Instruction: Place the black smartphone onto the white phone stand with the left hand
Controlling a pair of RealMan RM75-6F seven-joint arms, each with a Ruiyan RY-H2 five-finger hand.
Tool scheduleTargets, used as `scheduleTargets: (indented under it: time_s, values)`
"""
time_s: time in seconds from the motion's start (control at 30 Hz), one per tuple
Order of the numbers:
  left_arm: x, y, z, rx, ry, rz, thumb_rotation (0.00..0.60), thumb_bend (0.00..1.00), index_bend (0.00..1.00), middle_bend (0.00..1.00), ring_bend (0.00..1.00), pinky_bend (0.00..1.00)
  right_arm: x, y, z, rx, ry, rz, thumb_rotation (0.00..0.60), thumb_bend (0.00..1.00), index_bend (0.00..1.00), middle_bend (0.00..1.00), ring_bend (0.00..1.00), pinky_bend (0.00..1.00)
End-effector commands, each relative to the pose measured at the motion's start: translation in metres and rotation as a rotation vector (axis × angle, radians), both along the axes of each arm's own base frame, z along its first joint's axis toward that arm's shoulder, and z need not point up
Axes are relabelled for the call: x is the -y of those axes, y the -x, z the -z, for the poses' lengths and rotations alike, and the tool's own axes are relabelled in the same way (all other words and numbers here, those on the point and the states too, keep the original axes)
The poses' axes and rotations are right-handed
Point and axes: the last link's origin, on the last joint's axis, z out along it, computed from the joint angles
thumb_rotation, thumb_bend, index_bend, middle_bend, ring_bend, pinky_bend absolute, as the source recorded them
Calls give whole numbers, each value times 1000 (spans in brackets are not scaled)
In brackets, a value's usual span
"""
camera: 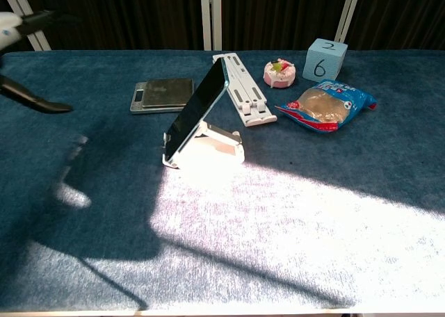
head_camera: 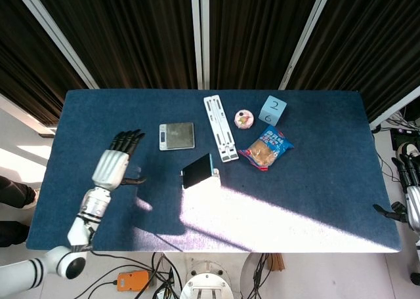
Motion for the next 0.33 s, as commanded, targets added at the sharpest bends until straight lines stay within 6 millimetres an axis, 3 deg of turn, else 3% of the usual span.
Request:
scheduleTargets:
  time_s: [0.03, 0.33]
  values:
    - [27, 39, -40, -82, -52, -115, 600, 21, 46, 58, 0, 11, -2, 3, 0, 20, -9, -10, 600, 156, 0, 52, 0, 59]
    - [91, 89, -83, -95, -136, -223, 600, 38, 47, 58, 0, 8, -10, -4, 10, 32, -6, -51, 600, 156, 0, 52, 0, 59]
